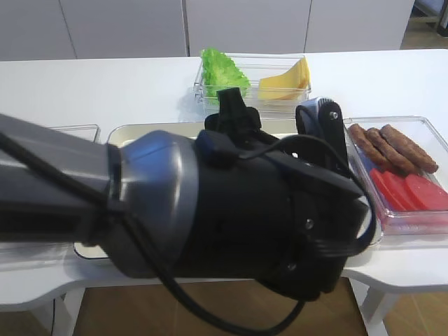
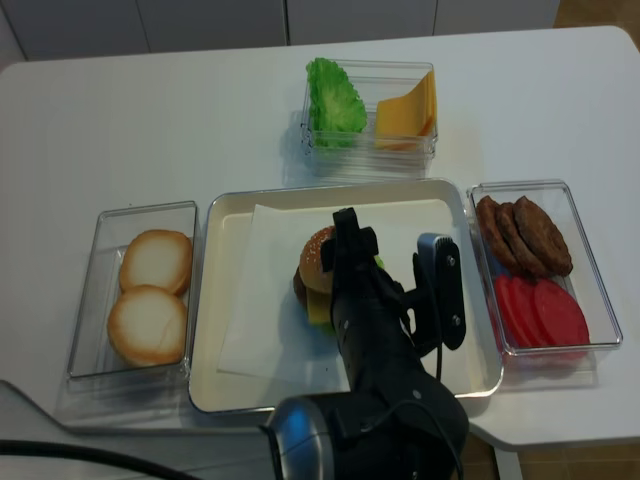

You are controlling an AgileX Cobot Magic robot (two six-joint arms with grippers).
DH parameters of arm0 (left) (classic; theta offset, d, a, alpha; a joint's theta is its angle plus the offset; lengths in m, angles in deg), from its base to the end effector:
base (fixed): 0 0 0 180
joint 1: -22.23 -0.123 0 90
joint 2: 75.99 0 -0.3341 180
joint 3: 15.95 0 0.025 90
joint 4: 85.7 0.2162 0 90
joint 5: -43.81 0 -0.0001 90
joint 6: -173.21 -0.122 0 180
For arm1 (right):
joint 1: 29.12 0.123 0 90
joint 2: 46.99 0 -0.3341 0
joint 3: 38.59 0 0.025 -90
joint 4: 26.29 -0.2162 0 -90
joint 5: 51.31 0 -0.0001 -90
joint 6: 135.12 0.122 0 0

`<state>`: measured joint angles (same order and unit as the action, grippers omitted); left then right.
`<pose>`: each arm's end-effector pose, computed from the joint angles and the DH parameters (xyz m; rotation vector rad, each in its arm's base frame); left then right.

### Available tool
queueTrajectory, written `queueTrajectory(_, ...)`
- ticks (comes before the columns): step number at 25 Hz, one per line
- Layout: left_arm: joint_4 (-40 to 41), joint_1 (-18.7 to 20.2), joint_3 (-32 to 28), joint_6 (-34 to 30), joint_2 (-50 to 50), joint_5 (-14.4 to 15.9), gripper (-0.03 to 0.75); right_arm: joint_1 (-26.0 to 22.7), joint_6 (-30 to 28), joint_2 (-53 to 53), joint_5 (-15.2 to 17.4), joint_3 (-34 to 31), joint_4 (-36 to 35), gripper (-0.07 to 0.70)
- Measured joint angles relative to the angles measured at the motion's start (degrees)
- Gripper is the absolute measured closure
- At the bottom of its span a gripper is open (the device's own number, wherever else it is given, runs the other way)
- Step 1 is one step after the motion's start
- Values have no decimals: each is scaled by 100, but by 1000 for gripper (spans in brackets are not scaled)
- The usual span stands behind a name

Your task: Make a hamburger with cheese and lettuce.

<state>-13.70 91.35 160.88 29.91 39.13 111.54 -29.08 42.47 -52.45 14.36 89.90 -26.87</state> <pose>0.2316 -0.3057 0.2925 1.1812 1.7866 0.8973 -0.0623 0.0011 0.2277 -0.0467 2.1399 -0.0119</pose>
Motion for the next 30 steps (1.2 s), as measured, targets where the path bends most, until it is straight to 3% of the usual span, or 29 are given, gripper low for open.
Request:
queueTrajectory(14, -634, 0, 0, -21, -56, 9, 148, 0, 0, 0, 0, 0, 0, 547)
queueTrajectory(30, -945, 0, 0, -21, -56, 22, 129, 0, 0, 0, 0, 0, 0, 547)
